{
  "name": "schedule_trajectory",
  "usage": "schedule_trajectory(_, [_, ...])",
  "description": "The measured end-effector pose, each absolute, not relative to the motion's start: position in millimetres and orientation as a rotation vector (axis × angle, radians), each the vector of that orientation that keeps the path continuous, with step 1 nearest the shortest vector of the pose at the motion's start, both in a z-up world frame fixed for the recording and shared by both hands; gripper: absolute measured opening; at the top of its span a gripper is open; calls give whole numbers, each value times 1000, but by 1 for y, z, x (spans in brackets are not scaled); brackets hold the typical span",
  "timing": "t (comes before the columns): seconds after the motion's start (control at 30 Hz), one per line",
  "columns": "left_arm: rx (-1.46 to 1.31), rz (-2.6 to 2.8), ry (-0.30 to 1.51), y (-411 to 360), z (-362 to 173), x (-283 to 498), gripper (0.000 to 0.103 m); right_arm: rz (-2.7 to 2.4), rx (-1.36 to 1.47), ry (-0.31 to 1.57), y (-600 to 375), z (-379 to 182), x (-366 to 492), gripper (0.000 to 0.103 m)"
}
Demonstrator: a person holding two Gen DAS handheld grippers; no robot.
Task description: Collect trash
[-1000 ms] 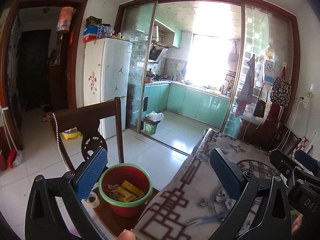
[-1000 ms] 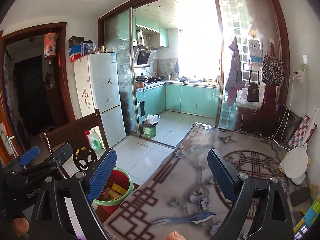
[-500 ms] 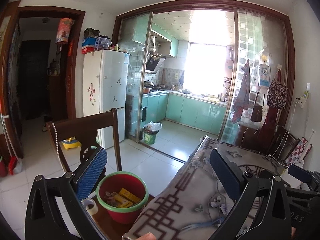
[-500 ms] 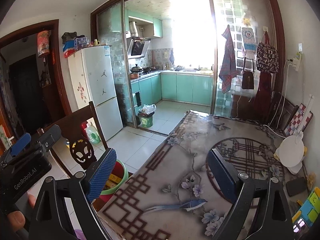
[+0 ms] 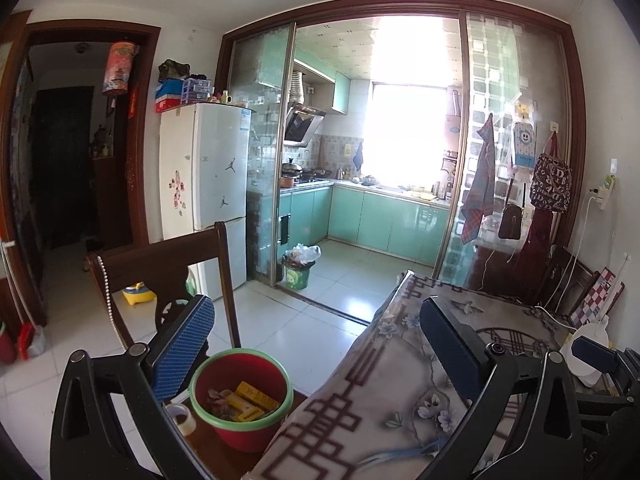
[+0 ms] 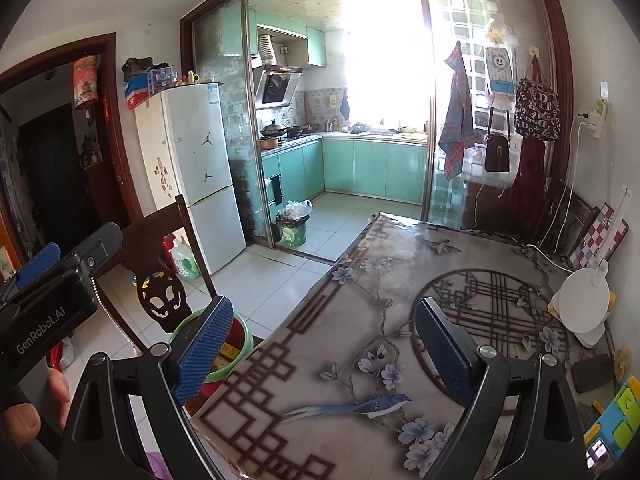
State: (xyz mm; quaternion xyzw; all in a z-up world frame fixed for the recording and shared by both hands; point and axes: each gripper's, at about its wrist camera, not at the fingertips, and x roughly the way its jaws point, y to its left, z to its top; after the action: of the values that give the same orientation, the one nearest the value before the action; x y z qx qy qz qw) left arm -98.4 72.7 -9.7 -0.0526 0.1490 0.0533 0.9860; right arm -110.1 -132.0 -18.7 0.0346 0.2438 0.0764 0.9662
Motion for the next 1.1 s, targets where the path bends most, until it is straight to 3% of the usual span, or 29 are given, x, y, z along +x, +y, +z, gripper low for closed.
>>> schedule_trajectory(1.1, [-99,133,409,80,-19,-81,103,139,75,495,-132,-17,-103,93])
